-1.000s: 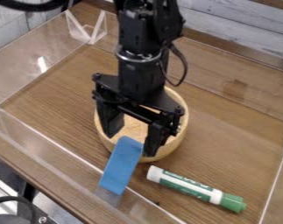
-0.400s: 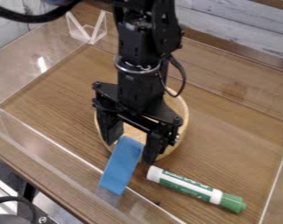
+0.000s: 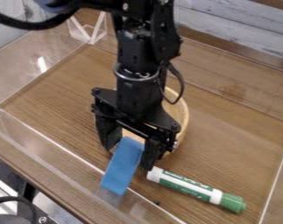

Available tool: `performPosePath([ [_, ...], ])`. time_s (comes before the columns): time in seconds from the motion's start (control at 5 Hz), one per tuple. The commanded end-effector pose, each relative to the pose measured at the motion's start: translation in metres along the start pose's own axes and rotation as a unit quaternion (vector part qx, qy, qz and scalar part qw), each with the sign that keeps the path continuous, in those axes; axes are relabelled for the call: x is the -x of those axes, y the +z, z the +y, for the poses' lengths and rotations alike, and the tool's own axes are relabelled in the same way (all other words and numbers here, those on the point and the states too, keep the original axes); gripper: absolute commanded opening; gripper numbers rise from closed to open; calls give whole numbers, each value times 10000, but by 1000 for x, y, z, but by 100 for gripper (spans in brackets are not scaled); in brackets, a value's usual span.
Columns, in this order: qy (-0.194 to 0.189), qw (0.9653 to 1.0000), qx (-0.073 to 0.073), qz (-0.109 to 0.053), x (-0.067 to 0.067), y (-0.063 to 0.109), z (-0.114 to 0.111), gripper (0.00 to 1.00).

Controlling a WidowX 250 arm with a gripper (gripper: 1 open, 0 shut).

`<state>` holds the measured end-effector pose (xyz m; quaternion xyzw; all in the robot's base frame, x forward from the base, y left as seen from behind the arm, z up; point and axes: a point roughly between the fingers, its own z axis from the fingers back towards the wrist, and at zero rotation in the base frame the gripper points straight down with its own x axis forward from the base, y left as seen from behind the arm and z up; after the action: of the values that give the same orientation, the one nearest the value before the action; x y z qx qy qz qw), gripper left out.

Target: Put the blue block in the brown bowl

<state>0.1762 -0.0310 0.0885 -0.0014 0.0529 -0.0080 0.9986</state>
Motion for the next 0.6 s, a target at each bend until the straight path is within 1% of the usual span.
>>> performPosePath([
  [0.0,-64,9999,7,-113,-2,3,-2,100],
  [0.4,-66,9999,44,-104,-1,0,-3,100],
])
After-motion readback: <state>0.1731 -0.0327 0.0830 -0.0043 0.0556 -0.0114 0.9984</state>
